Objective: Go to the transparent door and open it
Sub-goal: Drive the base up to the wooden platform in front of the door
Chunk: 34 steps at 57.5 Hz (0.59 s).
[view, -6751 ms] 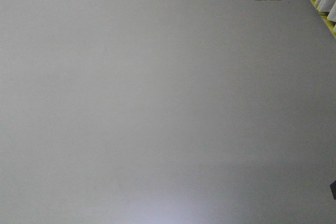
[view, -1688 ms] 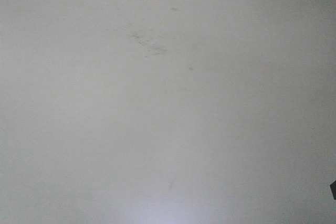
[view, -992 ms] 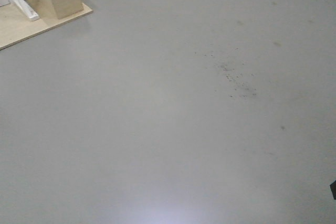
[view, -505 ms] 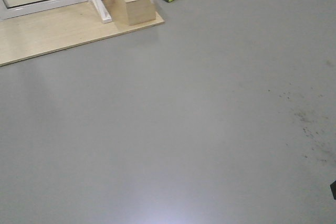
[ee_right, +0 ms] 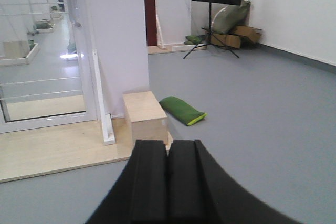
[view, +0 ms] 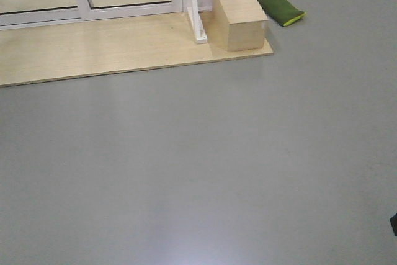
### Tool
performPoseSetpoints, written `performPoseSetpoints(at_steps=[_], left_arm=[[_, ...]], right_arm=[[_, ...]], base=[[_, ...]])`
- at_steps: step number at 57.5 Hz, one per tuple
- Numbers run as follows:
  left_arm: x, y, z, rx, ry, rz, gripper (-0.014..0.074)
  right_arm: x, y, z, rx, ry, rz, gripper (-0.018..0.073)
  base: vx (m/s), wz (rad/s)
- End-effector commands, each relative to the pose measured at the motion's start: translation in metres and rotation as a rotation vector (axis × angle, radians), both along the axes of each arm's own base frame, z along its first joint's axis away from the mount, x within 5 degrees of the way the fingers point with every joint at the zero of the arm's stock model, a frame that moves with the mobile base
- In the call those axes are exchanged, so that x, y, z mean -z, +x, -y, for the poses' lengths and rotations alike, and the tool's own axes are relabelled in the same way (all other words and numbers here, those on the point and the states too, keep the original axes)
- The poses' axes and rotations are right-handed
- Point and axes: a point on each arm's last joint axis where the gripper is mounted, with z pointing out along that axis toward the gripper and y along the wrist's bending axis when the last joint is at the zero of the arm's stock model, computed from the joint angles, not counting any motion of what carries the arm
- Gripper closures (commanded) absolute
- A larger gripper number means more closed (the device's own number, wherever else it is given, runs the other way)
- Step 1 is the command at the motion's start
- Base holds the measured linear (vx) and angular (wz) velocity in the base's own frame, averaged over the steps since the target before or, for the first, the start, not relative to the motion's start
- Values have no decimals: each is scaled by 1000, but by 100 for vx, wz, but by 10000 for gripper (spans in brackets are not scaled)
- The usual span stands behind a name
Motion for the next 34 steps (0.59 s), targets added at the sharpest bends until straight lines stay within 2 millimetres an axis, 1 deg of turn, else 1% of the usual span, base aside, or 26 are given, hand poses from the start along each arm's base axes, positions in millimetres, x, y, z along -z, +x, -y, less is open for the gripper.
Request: performPoseSetpoints(at_steps=[1,14,34], left_arm=[[-2,0,0,5,-6,69,603],[-2,0,0,5,-6,69,603],[-2,0,0,5,-6,69,603]], right_arm=[[-6,-1,0,3,-20,87,565],[-6,-1,0,3,-20,87,565],[-6,-1,0,3,-20,87,565]], base=[[50,41],[51,34],[52,19]])
